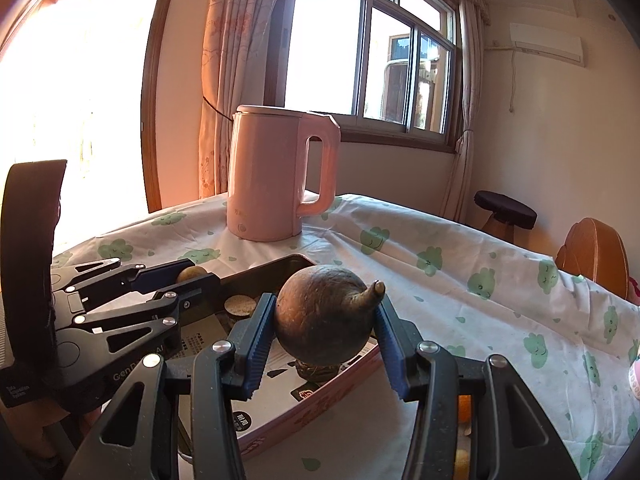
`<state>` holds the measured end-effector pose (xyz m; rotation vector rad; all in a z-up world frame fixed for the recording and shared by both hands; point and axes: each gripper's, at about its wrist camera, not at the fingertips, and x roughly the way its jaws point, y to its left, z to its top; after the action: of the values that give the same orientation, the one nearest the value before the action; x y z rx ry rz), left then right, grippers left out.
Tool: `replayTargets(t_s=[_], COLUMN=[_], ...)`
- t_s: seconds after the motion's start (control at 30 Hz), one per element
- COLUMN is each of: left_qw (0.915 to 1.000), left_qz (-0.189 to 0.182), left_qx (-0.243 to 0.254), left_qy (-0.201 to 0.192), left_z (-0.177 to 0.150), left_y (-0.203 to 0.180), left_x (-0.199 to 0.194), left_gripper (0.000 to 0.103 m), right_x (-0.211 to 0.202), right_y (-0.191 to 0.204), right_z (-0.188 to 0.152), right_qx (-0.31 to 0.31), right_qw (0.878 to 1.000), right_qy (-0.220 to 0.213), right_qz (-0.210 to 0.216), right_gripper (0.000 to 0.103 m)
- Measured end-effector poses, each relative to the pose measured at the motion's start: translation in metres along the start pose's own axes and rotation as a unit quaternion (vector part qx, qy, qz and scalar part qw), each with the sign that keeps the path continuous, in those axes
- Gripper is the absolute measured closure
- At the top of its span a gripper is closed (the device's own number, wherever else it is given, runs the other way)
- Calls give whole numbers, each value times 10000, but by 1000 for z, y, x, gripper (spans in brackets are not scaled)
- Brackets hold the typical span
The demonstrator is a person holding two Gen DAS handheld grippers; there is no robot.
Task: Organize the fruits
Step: 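Move the round fruit over the tin with the left tool while the right tool brings the pear-shaped fruit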
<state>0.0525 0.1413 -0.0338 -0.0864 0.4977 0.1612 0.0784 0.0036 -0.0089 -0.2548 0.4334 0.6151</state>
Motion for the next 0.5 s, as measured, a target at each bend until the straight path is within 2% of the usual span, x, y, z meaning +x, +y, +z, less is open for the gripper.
replayTargets(t_s=[0.5], left_qw=[9994], left_qz=[-24], left_qx=[35], left_qy=[351], left_z=[0], left_y=[7], left_x=[16], left_gripper=[76], right_x=[21], right_y=[11], right_z=[-7], right_qx=[-25], right_qw=[9996], right_qy=[277], right_qz=[99], right_gripper=[52])
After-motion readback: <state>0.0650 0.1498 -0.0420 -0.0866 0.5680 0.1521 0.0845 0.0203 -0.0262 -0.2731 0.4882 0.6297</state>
